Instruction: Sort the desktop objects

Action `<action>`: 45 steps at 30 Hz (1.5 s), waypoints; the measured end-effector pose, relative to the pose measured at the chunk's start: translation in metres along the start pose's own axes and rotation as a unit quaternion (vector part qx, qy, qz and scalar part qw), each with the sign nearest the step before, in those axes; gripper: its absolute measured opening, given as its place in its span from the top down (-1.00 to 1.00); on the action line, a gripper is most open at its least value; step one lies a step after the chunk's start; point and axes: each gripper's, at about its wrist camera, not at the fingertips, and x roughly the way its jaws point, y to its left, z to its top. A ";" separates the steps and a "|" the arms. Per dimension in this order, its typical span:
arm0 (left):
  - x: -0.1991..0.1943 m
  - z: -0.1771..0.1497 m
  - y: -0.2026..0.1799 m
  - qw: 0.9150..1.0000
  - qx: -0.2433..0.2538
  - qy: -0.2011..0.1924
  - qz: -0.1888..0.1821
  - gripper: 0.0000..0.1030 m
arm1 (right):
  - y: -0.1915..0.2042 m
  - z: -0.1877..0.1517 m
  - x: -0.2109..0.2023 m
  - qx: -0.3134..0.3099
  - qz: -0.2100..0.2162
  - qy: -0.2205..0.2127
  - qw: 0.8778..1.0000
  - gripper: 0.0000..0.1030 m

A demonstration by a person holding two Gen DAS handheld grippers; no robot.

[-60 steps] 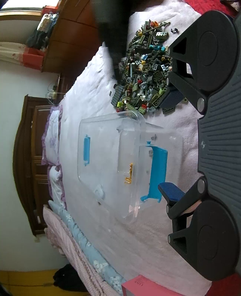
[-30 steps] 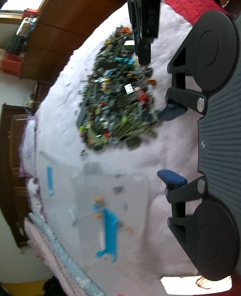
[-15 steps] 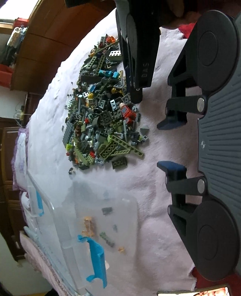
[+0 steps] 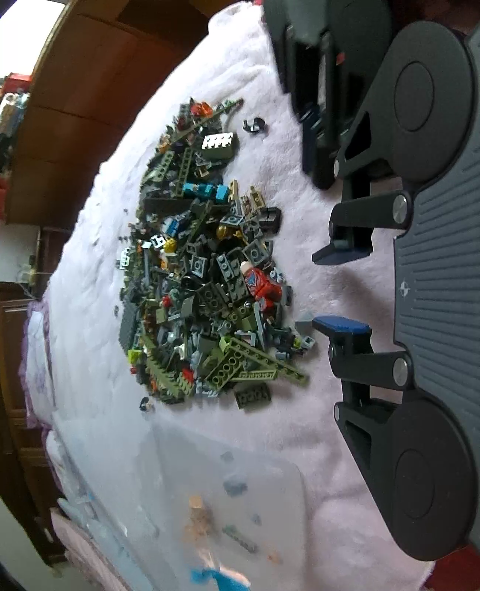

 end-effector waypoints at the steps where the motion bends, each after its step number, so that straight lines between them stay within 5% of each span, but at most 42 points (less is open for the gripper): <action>1: 0.004 0.001 0.002 1.000 -0.006 0.004 0.002 0.40 | -0.003 -0.003 0.000 0.006 0.003 0.000 1.000 0.84; 13: 0.023 0.007 0.015 1.000 -0.027 0.004 0.001 0.40 | -0.002 -0.010 0.002 0.000 0.001 -0.014 1.000 0.83; 19: 0.018 0.005 0.022 0.999 -0.039 -0.003 -0.016 0.81 | -0.005 -0.012 0.002 0.006 0.004 -0.020 1.000 0.83; 35: 0.018 0.001 0.009 1.000 0.001 0.021 -0.002 0.77 | -0.009 -0.012 0.002 0.026 0.012 -0.019 0.999 0.80; 39: 0.020 0.001 0.002 1.000 0.024 0.017 0.009 0.77 | -0.009 -0.006 0.002 0.035 0.017 -0.003 0.999 0.63; 45: 0.016 -0.004 0.008 1.000 -0.002 0.008 -0.001 0.77 | 0.002 -0.012 0.003 0.004 0.000 -0.019 1.000 0.60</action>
